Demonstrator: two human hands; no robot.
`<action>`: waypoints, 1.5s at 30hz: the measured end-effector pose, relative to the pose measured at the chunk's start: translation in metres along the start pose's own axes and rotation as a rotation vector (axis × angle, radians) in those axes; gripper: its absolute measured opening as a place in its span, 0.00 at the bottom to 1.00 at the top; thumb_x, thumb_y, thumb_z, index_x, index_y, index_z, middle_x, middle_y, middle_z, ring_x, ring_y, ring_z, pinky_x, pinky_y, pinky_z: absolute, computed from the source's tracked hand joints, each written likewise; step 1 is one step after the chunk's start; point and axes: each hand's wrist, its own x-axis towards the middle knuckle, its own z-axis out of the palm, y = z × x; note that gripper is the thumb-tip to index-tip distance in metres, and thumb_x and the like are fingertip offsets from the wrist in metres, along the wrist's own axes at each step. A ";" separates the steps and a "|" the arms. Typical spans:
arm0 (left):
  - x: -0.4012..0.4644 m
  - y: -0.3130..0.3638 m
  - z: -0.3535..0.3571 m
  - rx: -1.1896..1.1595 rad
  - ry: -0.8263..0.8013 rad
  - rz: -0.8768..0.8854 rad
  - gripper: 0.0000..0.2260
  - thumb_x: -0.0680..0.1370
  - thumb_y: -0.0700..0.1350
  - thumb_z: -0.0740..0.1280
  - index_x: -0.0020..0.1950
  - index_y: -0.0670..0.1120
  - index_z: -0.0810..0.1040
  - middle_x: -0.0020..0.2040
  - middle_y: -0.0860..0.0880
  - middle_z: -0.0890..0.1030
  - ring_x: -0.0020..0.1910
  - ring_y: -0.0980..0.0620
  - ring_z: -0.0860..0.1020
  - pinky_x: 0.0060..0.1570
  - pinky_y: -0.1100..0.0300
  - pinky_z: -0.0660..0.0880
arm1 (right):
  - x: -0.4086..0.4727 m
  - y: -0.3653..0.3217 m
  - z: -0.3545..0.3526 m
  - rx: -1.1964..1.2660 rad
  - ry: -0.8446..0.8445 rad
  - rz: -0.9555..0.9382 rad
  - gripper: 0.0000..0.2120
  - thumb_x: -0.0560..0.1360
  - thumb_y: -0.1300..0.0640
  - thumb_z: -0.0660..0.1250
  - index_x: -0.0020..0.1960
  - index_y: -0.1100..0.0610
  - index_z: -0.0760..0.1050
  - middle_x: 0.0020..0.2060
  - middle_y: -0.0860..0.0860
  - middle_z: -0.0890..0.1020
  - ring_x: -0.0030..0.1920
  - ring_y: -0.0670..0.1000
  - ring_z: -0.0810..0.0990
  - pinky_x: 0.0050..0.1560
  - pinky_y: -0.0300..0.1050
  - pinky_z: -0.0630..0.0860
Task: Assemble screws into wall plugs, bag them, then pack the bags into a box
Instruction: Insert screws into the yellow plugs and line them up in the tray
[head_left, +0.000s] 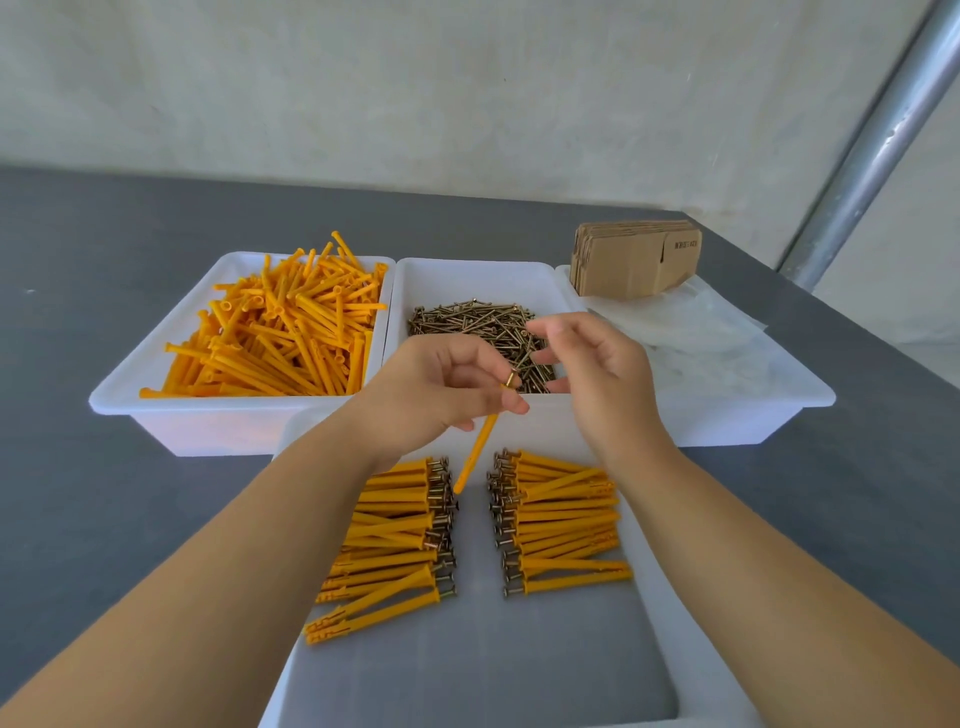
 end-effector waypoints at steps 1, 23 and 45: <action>0.000 0.000 0.001 0.023 -0.037 0.003 0.05 0.74 0.37 0.73 0.48 0.42 0.80 0.44 0.44 0.86 0.44 0.47 0.83 0.39 0.60 0.79 | 0.001 0.001 -0.001 -0.017 0.020 0.005 0.10 0.82 0.53 0.61 0.54 0.51 0.82 0.46 0.40 0.84 0.46 0.39 0.82 0.46 0.45 0.80; -0.010 -0.013 0.085 1.183 -0.347 0.184 0.06 0.74 0.45 0.68 0.40 0.52 0.72 0.41 0.53 0.75 0.49 0.48 0.75 0.38 0.57 0.69 | 0.003 0.004 -0.010 0.007 0.162 0.089 0.12 0.82 0.57 0.59 0.47 0.49 0.80 0.47 0.42 0.83 0.38 0.39 0.80 0.37 0.38 0.75; 0.028 -0.044 -0.060 0.958 0.487 -0.641 0.05 0.81 0.40 0.58 0.47 0.44 0.72 0.46 0.45 0.75 0.48 0.44 0.72 0.49 0.50 0.70 | 0.015 0.009 0.004 -0.117 0.050 0.080 0.10 0.82 0.54 0.59 0.52 0.47 0.79 0.47 0.41 0.82 0.47 0.44 0.81 0.45 0.43 0.76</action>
